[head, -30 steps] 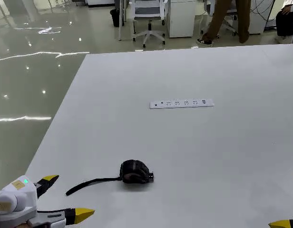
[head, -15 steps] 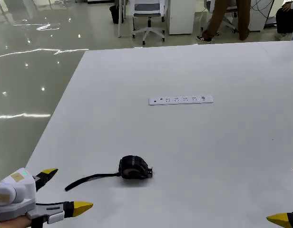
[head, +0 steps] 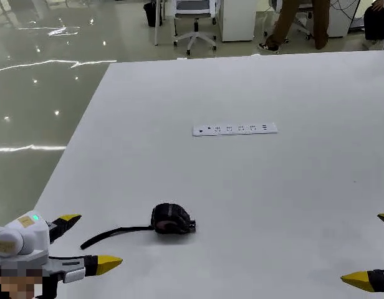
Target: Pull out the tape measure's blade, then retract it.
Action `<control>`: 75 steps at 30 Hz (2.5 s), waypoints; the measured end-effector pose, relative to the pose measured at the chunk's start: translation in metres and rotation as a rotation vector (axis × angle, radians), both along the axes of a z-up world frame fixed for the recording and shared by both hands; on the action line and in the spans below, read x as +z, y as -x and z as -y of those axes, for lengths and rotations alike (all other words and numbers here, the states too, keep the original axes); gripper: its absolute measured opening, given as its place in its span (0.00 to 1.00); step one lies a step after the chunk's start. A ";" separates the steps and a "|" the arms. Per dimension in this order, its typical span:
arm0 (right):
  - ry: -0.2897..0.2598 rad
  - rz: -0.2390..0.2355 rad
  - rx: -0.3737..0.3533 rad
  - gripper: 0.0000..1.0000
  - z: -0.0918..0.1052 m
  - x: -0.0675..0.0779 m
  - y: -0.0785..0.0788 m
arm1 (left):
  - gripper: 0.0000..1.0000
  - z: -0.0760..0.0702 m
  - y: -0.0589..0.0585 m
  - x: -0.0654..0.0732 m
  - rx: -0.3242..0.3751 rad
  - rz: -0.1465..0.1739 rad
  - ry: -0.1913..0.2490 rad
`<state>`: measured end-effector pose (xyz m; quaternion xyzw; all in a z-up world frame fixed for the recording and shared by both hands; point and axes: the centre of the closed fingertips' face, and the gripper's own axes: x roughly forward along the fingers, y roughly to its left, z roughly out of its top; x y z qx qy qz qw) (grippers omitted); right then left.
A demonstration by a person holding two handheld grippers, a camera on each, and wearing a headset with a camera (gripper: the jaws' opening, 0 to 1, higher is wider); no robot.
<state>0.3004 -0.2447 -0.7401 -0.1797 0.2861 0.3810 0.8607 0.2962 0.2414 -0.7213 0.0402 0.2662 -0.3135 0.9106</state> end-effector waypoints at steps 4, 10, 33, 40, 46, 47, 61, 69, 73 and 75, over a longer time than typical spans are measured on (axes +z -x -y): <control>0.010 0.005 0.015 1.00 -0.005 0.003 -0.005 | 0.99 -0.001 -0.002 0.000 -0.005 -0.019 -0.018; -0.001 0.027 0.044 1.00 -0.023 0.018 -0.020 | 1.00 0.008 -0.015 0.005 -0.109 -0.008 -0.090; 0.046 0.030 0.287 1.00 -0.120 0.015 -0.060 | 0.99 0.086 -0.076 -0.012 -0.651 -0.055 -0.445; 0.045 0.028 0.349 1.00 -0.143 0.015 -0.072 | 0.88 0.109 -0.086 -0.023 -0.724 -0.091 -0.477; 0.057 0.018 0.378 1.00 -0.158 0.005 -0.082 | 0.77 0.122 -0.075 -0.045 -0.808 -0.146 -0.520; 0.052 0.015 0.384 1.00 -0.162 0.004 -0.083 | 0.74 0.123 -0.075 -0.049 -0.813 -0.154 -0.528; 0.031 -0.035 0.519 0.91 -0.225 -0.024 -0.082 | 0.40 0.130 -0.079 -0.083 -0.851 -0.175 -0.615; 0.032 -0.059 0.564 0.84 -0.263 -0.036 -0.083 | 0.32 0.130 -0.082 -0.085 -0.823 -0.170 -0.611; 0.038 -0.066 0.590 0.73 -0.281 -0.041 -0.081 | 0.31 0.129 -0.082 -0.085 -0.814 -0.159 -0.600; 0.053 -0.055 0.606 0.71 -0.291 -0.047 -0.081 | 0.31 0.130 -0.082 -0.085 -0.810 -0.161 -0.599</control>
